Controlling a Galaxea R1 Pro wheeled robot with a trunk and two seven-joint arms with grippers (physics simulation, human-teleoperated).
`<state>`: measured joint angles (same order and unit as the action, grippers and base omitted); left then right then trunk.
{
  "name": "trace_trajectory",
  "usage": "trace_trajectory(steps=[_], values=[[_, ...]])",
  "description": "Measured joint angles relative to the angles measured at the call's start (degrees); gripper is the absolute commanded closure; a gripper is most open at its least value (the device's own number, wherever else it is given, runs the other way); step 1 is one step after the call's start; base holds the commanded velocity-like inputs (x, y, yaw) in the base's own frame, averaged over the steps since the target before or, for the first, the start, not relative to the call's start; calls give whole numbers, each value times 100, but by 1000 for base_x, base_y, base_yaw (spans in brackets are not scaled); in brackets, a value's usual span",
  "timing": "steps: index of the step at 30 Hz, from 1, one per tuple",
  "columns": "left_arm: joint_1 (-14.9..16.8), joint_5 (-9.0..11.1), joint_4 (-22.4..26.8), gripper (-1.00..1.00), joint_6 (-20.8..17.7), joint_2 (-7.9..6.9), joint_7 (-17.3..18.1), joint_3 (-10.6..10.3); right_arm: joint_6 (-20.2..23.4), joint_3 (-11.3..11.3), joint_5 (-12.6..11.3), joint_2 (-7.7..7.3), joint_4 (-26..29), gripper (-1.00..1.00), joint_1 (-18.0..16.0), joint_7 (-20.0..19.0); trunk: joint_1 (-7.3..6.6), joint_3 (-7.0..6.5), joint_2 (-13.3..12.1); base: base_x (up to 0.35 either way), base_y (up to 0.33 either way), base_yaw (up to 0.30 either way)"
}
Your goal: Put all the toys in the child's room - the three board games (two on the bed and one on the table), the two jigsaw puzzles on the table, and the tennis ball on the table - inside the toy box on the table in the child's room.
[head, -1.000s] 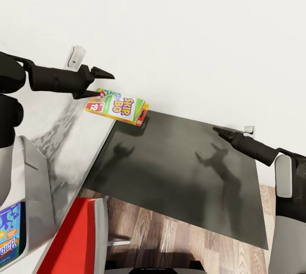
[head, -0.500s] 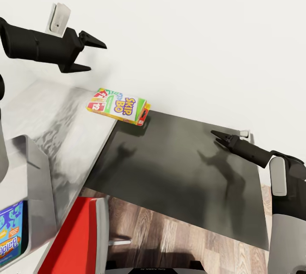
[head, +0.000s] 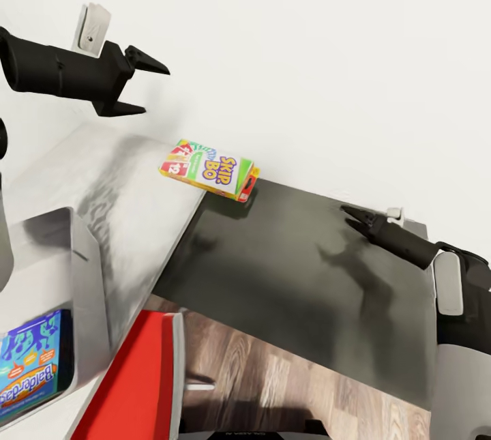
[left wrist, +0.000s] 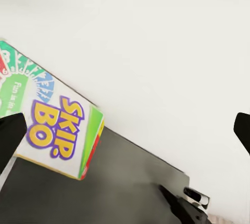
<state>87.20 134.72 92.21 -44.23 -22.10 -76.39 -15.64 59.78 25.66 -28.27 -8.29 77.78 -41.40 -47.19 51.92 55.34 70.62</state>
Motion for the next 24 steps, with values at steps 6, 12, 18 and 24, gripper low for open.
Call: trace_trajectory(steps=[6,12,18,24], values=[[-10,1,0,-100,49,-4,-39,13,1,-22,-533,-17,-5,-100,3,-269,0,-19,0,0,0,125],[-15,1,0,-100,58,4,-41,26,1,-17,-692,-23,-8,-100,15,-367,0,-22,0,0,0,23],[-17,1,1,-100,57,8,-36,30,2,-30,-717,-16,-6,-100,21,-378,0,-23,0,-27,-160,4],[-16,1,0,-100,52,14,-30,35,1,-28,-721,-15,-8,-100,22,-375,0,-23,0,-7,-79,0]])
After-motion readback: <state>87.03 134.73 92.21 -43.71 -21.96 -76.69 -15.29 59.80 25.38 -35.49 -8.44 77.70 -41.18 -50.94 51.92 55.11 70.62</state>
